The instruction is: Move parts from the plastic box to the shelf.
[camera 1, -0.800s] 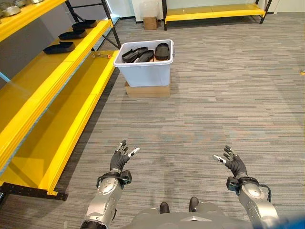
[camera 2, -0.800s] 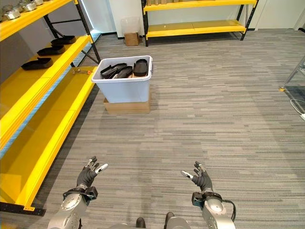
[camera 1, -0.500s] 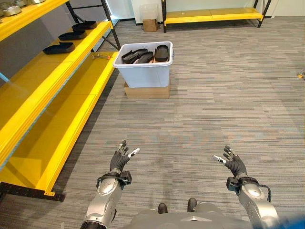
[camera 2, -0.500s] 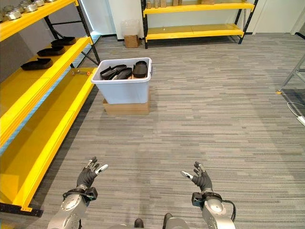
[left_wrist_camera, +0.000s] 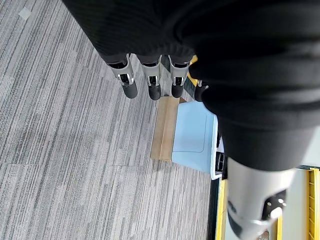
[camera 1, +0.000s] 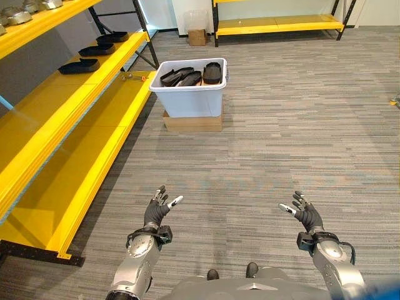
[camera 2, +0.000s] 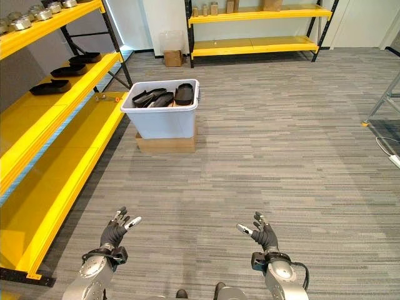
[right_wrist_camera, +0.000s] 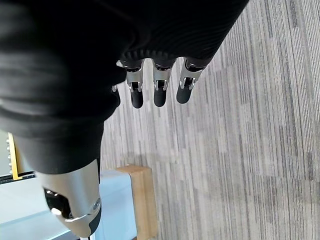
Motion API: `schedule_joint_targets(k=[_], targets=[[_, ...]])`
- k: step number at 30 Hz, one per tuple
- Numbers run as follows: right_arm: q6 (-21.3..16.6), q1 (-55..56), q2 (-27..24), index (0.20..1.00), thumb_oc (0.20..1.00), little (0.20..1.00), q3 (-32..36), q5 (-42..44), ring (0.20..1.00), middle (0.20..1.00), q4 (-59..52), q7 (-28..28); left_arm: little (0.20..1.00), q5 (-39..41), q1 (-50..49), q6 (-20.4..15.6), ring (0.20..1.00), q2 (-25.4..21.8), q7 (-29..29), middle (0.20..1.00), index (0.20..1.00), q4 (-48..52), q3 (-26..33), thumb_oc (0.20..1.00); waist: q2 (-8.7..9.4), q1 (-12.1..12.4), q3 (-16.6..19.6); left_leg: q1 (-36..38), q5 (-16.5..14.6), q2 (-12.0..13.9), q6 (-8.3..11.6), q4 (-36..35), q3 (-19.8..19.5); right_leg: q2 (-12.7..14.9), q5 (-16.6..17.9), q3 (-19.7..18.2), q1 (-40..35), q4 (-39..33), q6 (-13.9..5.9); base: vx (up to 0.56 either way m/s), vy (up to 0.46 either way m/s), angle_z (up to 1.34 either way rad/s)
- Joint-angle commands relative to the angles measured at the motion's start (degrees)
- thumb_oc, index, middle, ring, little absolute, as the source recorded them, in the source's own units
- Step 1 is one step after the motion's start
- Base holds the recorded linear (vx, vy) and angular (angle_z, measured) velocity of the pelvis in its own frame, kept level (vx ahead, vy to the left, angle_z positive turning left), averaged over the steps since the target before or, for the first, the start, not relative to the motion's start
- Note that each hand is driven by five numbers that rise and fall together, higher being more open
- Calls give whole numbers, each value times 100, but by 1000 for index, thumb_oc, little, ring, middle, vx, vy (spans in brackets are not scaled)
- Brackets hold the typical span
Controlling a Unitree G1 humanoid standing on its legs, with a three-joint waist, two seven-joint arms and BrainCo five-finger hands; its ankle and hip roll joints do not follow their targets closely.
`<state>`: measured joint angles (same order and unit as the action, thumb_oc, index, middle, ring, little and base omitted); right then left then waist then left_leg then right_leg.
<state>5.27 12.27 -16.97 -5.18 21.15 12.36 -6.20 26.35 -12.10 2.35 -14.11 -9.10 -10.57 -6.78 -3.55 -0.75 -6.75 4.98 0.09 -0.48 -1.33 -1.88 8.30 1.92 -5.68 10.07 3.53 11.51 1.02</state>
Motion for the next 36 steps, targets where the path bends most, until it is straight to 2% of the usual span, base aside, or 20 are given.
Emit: schedule_joint_targets(k=[1,18,27,29,31,33,34,36], targets=[[-163,-231,39,1000,1000,1000,-184,44,1000,1000,19,49,1000,-56,141,-146,1000,-264,-3,1000,1000,91,256,1000,359,-80,-172,397,-338,446,429,-312,25,589,283,52,-1262,-1651,-854,0,0,0],[-150,-265,18,1000,1000,1000,-152,68,1000,1000,5,40,1000,-30,119,-145,1000,-268,1,1000,1000,135,309,1000,356,-64,-209,344,-343,419,405,-312,0,612,284,67,-1223,-1651,-866,0,0,0],[-151,-399,20,1000,1000,1000,-164,95,1000,1000,51,25,1000,1,201,-174,1000,-318,-61,1000,1000,157,334,1000,393,-4,-214,258,-369,283,271,-301,-63,743,353,63,-1170,-1582,-938,9,47,1],[-156,-437,37,1000,1000,1000,-163,102,1000,1000,81,31,1000,17,250,-183,1000,-336,-81,1000,1000,160,326,1000,399,20,-233,203,-415,205,194,-230,-93,835,353,47,-1061,-1420,-979,-21,125,1],[-160,-453,78,1000,1000,1000,-146,132,1000,1000,75,31,1000,16,324,-181,1000,-362,-106,1000,1000,169,296,1000,343,14,-280,121,-464,70,41,-151,-153,1040,320,-22,-698,-736,-1077,-40,241,1],[-166,-437,111,1000,1000,1000,-123,161,1000,1000,50,50,1000,-17,370,-168,1000,-374,-108,1000,1000,171,281,1000,297,-36,-374,92,-472,-23,-58,-130,-255,1170,534,-132,-282,71,-1106,-40,207,7],[-166,-438,110,1000,1000,1000,-123,161,1000,1000,50,50,1000,-17,371,-168,1000,-373,-108,1000,1000,171,282,1000,304,-32,-366,80,-472,-33,-63,-127,-250,1182,518,-146,-250,107,-1111,-22,137,12],[-181,-408,132,1000,1000,1000,-137,181,1000,1000,45,50,1000,-57,402,-167,1000,-399,-109,1000,1000,181,267,1000,267,-101,-492,137,-495,-134,-160,-114,-361,1308,974,-290,164,937,-1050,-20,169,13]])
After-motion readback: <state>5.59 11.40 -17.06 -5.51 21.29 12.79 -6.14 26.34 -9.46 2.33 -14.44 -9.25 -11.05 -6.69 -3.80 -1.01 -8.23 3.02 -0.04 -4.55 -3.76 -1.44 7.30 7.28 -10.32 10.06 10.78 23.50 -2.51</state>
